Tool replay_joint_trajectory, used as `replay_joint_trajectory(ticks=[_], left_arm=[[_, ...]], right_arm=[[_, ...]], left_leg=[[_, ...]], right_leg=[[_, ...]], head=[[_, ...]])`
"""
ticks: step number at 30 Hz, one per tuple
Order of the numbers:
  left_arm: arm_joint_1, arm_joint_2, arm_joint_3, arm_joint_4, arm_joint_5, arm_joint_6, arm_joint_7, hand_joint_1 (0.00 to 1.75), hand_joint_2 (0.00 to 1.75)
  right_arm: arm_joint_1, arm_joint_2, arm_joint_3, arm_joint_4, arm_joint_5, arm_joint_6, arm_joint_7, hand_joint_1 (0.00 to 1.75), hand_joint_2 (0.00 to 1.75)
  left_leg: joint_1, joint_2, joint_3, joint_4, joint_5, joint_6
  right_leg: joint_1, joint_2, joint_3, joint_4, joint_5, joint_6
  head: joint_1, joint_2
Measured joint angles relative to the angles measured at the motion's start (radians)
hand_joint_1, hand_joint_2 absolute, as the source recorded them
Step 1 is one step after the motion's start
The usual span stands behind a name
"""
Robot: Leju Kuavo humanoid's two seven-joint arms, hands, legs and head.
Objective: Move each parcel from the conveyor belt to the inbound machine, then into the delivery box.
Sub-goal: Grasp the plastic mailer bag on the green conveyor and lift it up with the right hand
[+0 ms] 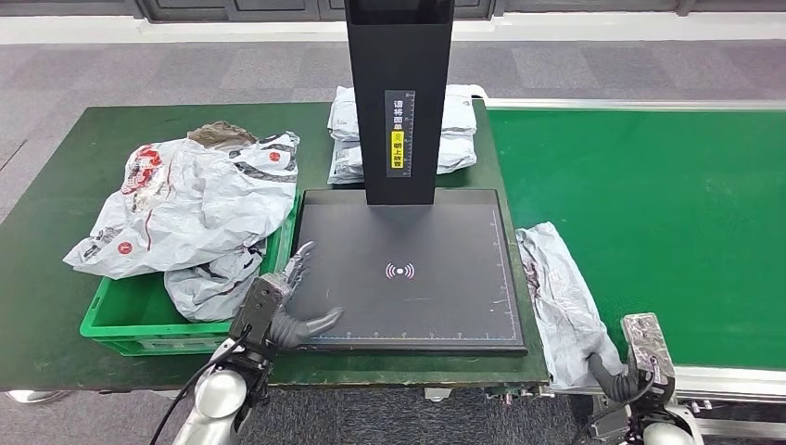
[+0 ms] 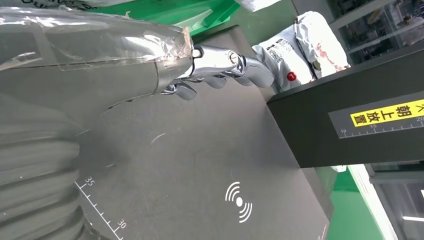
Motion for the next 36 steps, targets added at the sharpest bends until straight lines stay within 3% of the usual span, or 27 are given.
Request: replay_joint_trajectory(ticks=[3,22,26,36], left_arm=[[-0.005,-0.002,0.0,0.006,-0.002,-0.002,0.002,0.0,1.75],[-0.018,-0.006,-0.016,0.015,-0.016,-0.013,0.013,0.0,1.75],[-0.019,-0.006,-0.017,0.016,-0.016,-0.013,0.013,0.0,1.75],[-0.031,-0.009,-0.018,0.035,-0.027,-0.012,0.012,0.0,1.75]], right_arm=[[-0.012,0.001,0.0,0.026,0.018,0.009,-0.002,0.0,1.75],[-0.093,0.034,0.093,0.131,0.02,0.028,-0.042,0.0,1.75],[-0.113,0.054,0.129,0.147,-0.03,0.035,-0.07,1.75,1.75],[-0.152,0.076,0.207,0.166,-0.149,0.021,-0.088,1.75,1.75]], left_leg=[[0.0,0.0,0.0,0.0,0.0,0.0],[0.0,0.0,0.0,0.0,0.0,0.0],[0.0,0.001,0.0,0.0,0.001,-0.001],[0.003,0.003,0.002,0.0,0.001,-0.002]], right_leg=[[0.0,0.0,0.0,0.0,0.0,0.0],[0.0,0.0,0.0,0.0,0.0,0.0],[0.0,0.001,0.0,0.0,0.0,0.0],[0.001,0.003,0.0,0.0,0.001,-0.001]], head=[[0.0,0.0],[0.0,0.0],[0.0,0.0],[0.0,0.0]])
